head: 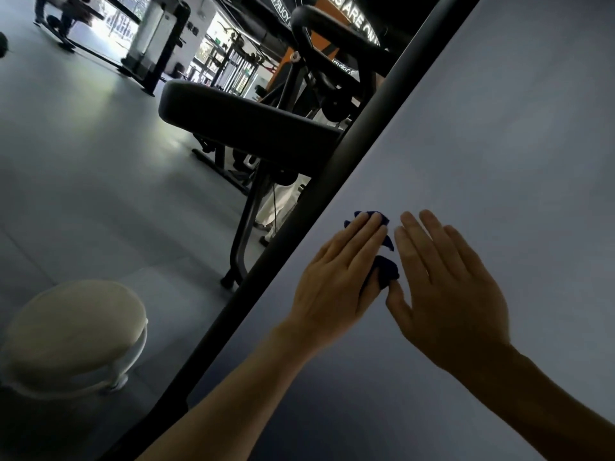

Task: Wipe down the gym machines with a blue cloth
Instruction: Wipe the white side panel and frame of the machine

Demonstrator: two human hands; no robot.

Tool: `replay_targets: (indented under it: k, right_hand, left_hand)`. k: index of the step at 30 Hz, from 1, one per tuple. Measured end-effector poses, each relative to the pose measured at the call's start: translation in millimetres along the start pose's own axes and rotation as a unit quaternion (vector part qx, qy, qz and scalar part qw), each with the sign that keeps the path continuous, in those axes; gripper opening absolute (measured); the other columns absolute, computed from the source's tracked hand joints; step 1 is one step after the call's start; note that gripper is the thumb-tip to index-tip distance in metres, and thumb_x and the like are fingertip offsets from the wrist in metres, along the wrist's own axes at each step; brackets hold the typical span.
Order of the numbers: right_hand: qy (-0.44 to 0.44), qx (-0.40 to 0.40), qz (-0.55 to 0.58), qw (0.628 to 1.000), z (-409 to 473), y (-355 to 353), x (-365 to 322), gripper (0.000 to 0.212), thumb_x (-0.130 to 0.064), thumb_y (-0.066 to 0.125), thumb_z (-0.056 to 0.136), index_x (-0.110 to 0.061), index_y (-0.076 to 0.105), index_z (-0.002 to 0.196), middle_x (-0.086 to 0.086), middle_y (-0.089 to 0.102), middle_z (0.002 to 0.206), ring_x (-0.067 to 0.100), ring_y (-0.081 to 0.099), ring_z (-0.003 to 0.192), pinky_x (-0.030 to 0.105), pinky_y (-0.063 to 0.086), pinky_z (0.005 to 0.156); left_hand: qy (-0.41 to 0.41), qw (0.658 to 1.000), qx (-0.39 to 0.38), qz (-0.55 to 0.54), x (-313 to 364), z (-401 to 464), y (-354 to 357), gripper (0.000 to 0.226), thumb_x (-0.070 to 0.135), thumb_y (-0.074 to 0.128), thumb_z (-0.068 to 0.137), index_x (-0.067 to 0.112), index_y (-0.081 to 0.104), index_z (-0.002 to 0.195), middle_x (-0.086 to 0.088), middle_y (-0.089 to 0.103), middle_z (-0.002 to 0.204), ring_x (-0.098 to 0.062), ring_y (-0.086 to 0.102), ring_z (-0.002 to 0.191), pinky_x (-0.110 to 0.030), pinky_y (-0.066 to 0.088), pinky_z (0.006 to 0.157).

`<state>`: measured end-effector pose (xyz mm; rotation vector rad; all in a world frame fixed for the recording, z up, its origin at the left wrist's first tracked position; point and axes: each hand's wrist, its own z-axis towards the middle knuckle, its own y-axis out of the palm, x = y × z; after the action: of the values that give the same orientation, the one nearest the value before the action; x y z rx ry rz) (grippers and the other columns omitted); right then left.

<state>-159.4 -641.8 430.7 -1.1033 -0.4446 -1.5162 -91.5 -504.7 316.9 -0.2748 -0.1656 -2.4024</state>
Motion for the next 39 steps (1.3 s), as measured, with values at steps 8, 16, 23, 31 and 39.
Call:
replay_targets:
  k: [8,16,23,31,39]
  right_hand:
    - [0.019,-0.020,-0.013,1.000,-4.0,9.5,-17.1,0.065,-0.034,0.037,0.104,0.009,0.033,0.153,0.027,0.027,0.163,0.038,0.022,0.155,0.051,0.023,0.125]
    - [0.028,0.008,0.016,0.999,-13.4,12.0,-30.1,0.060,-0.028,0.041,0.104,0.008,0.038,0.152,0.026,0.031,0.162,0.037,0.027,0.153,0.051,0.027,0.124]
    - [0.023,-0.004,0.052,0.998,-21.3,-3.2,-11.7,0.059,-0.030,0.046,0.100,-0.002,0.045,0.152,0.022,0.028,0.165,0.035,0.023,0.155,0.050,0.024,0.125]
    - [0.035,-0.001,0.057,0.998,-32.3,-2.7,-3.1,0.065,-0.031,0.047,0.099,0.001,0.036,0.155,0.021,0.026,0.165,0.036,0.021,0.155,0.051,0.023,0.125]
    - [0.050,0.004,0.076,0.996,-49.9,-1.2,-23.9,0.067,-0.026,0.049,0.098,0.006,0.033,0.155,0.022,0.027,0.165,0.035,0.023,0.155,0.052,0.026,0.124]
  left_hand:
    - [-0.337,0.934,0.093,-0.067,-40.8,-53.0,-2.3,0.049,0.031,0.041,0.109,0.005,0.051,0.149,-0.010,0.053,0.153,-0.014,0.040,0.145,-0.011,0.025,0.118]
    - [-0.560,0.815,0.115,-0.095,-1.7,-72.5,-0.9,0.044,0.023,0.043,0.111,0.007,0.048,0.152,-0.013,0.050,0.153,-0.027,0.042,0.148,-0.042,0.040,0.120]
    - [-0.397,0.909,0.040,-0.123,26.8,-11.0,-9.2,0.058,0.032,0.030,0.110,0.011,0.026,0.163,-0.003,0.025,0.171,-0.011,0.015,0.158,-0.023,0.011,0.128]
    - [-0.101,0.993,-0.006,-0.060,9.5,-12.7,1.7,0.055,0.024,0.045,0.108,-0.004,0.039,0.155,-0.018,0.037,0.164,-0.028,0.029,0.156,-0.044,0.030,0.126]
    - [-0.411,0.906,-0.010,-0.100,9.2,-101.1,-20.4,0.068,0.050,0.035,0.108,0.012,0.027,0.163,0.005,0.024,0.169,-0.006,0.017,0.158,-0.026,0.019,0.128]
